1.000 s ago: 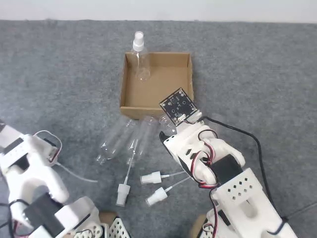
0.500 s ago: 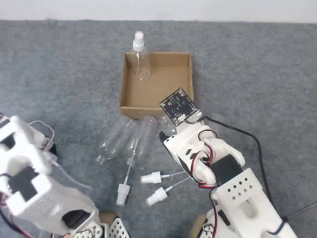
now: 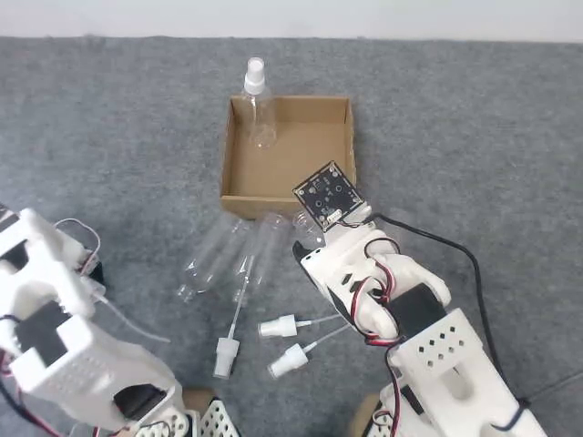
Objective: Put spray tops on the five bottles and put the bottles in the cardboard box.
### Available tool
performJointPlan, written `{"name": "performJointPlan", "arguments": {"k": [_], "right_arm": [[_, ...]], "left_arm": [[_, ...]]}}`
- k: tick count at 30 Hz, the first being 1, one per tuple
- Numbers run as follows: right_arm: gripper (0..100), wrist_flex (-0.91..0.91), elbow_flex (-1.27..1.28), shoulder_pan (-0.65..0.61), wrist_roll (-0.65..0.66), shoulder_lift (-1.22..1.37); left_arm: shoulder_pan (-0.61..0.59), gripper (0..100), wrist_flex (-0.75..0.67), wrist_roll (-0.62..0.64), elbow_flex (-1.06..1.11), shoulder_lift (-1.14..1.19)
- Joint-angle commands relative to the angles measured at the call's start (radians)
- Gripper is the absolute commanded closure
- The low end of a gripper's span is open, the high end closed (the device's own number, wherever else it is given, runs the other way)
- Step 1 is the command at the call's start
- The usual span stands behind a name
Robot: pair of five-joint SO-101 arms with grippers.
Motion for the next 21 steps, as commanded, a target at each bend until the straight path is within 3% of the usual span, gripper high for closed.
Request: {"name": "performJointPlan", "arguments": {"k": [1,21], "right_arm": [[95.7,-0.022,-0.008,0.010,0.002,-0.025],[95.7,-0.022,-0.006,0.002,-0.006,-0.033]], "left_arm": [[-0.008,99,0.028,0.017,-0.013,-0.118],[-0.051,99,0.137,0.020,-0.018,-0.535]]}}
